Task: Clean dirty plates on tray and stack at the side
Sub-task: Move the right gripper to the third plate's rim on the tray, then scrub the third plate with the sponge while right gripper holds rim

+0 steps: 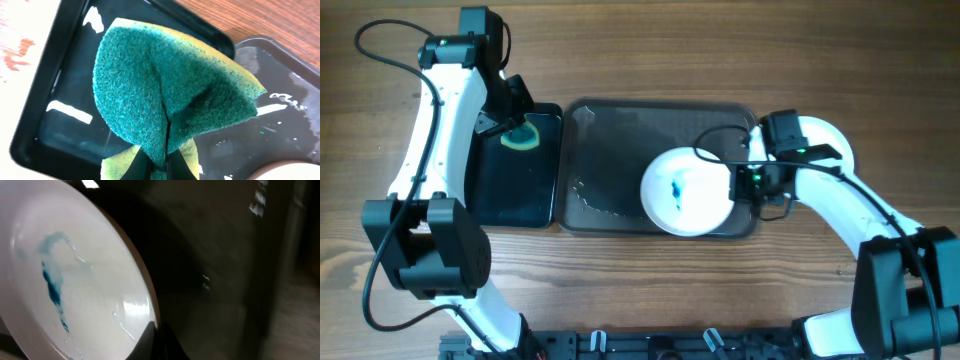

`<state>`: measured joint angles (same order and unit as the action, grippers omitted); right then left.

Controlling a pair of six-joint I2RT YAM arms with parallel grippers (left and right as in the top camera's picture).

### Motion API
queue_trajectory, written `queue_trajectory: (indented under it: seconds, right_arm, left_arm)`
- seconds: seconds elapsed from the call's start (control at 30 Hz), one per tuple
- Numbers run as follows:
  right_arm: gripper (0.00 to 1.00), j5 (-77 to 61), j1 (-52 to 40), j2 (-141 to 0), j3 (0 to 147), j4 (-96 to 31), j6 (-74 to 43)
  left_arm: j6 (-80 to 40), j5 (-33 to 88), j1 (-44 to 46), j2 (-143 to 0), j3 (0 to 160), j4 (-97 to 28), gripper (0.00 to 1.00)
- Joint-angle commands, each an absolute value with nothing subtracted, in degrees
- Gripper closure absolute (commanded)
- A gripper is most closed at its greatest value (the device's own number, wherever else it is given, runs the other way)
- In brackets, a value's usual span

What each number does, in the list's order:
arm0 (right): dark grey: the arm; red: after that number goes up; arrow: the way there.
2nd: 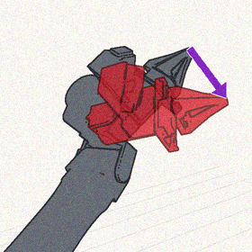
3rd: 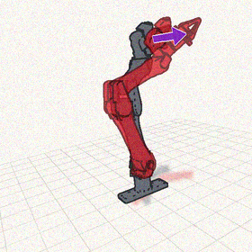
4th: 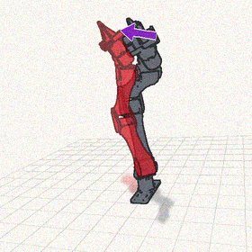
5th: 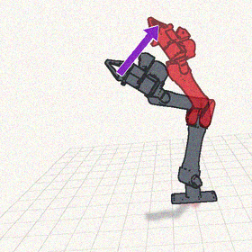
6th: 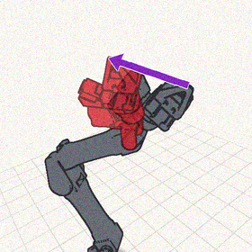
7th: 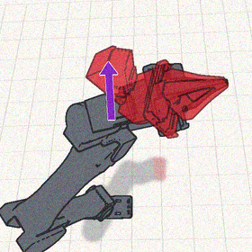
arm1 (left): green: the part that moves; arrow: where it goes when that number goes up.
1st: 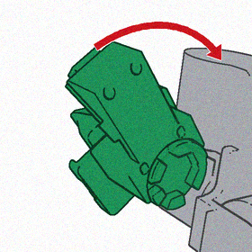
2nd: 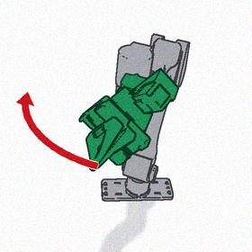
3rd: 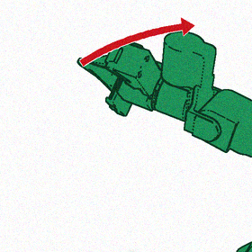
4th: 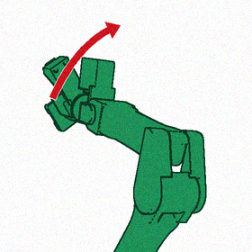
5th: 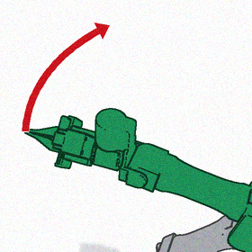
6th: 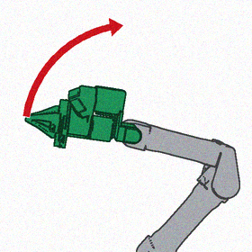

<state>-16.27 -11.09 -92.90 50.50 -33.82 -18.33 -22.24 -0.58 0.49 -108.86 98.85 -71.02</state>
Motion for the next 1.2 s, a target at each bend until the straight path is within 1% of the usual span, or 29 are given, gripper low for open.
queue_trajectory:
  seconds: [0.0,0.07,0.23,0.37,0.47,0.5,0.6,0.67,0.87,1.03,1.17]
  right_arm:
    - [0.96,-15.1,-15.9,-94.0,51.9,-26.9,-27.6]
    - [0.96,-15.0,-17.9,-95.6,52.0,-22.5,-30.0]
    - [0.96,-15.1,-18.0,-101.8,56.9,-25.1,-28.4]
    - [0.96,-15.1,-18.0,-106.6,60.9,-26.2,-27.3]
    - [0.88,-15.5,-18.0,-107.8,62.1,-26.2,-27.0]
    - [0.86,-15.5,-18.0,-107.8,62.0,-26.2,-27.1]
    - [0.87,-16.4,-18.0,-108.8,62.0,-25.3,-27.0]
    - [0.96,-17.0,-18.0,-110.1,62.1,-24.9,-27.1]
    - [0.96,-18.3,-16.6,-110.4,62.3,-24.9,-27.2]
    - [0.96,-18.5,-16.6,-110.4,62.3,-25.1,-27.1]
    - [0.96,-18.5,-16.6,-110.4,62.3,-25.1,-27.0]
  left_arm:
    - [-22.8,2.1,2.9,-108.6,99.2,-69.8,0.96]
    - [-23.0,2.1,5.4,-108.6,99.2,-68.9,0.96]
    - [-23.3,2.1,9.7,-108.7,99.2,-66.9,0.96]
    - [-26.0,2.1,12.0,-108.7,99.2,-65.8,0.96]
    - [-26.2,3.7,13.1,-108.7,99.2,-65.1,0.96]
    - [-26.2,4.8,13.5,-108.7,99.2,-64.9,0.96]
    - [-27.7,7.0,15.0,-109.1,99.2,-64.2,0.96]
    - [-28.9,7.0,16.2,-110.0,99.2,-64.2,0.96]
    - [-30.7,10.1,21.1,-115.6,99.2,-63.7,0.96]
    - [-32.2,10.0,26.1,-120.4,99.2,-61.6,0.96]
    - [-32.7,10.6,27.6,-124.1,99.2,-60.8,0.96]
